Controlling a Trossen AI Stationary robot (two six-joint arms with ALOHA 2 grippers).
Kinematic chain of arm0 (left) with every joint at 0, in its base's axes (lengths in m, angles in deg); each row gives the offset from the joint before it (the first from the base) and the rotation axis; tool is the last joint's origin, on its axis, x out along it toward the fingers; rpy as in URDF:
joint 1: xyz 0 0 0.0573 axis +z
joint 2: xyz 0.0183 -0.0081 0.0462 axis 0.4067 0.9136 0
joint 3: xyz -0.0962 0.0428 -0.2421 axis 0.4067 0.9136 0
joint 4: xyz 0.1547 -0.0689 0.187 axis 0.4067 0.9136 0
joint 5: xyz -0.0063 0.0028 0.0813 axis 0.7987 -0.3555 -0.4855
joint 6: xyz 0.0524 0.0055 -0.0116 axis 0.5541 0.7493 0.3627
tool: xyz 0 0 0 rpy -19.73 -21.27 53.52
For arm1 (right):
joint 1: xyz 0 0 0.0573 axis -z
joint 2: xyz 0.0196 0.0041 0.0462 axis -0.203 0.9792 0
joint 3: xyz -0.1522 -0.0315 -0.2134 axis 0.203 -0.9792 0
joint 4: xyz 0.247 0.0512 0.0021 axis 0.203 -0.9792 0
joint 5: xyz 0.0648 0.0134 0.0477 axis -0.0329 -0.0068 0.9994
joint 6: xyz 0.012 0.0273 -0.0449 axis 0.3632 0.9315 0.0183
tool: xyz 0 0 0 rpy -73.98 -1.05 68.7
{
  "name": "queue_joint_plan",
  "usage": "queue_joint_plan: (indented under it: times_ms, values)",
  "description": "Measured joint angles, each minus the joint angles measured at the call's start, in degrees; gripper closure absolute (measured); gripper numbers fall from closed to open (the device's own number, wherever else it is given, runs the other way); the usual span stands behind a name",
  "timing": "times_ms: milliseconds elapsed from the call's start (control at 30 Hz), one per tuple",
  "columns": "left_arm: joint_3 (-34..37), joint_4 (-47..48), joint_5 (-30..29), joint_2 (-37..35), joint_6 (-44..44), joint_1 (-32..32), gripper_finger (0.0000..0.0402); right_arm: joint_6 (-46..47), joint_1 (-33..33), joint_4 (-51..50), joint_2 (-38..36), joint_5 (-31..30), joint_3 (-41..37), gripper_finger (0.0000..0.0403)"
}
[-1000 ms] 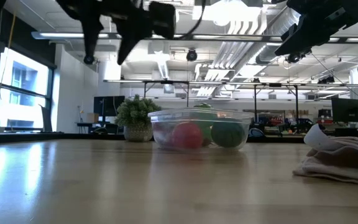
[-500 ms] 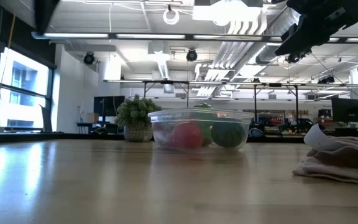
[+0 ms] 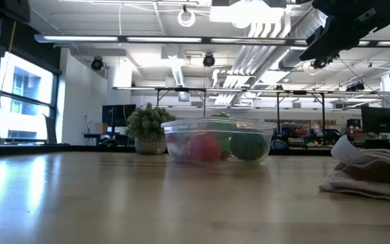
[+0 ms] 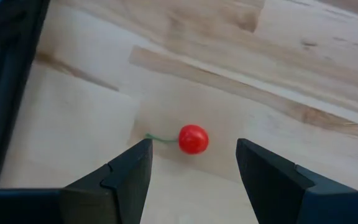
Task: Pick and placing Produce into tupperware
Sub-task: Put the red cherry into the transparent bin
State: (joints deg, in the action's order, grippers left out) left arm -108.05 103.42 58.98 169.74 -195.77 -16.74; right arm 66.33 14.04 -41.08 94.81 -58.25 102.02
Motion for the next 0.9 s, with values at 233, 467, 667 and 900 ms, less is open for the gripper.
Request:
queue_joint_plan:
  times_ms: [233, 467, 667, 900]
  values:
    - [6.25, -10.09, -0.43, 0.04, -3.87, -0.94, 0.0179, 0.02, 0.00, 0.00, 0.00, 0.00, 0.00, 0.0402]
    - [10.17, -15.61, -1.90, 0.04, 0.67, -0.91, 0.0179, 0.01, 0.00, 0.00, 0.00, 0.01, 0.00, 0.0402]
    - [13.06, -19.19, -1.92, 0.04, 2.66, -0.91, 0.0179, 0.02, 0.00, 0.00, 0.00, 0.02, 0.00, 0.0402]
    - [15.67, -22.28, -1.96, 0.04, 6.70, -0.91, 0.0179, 0.02, 0.00, 0.00, 0.00, 0.00, 0.00, 0.0402]
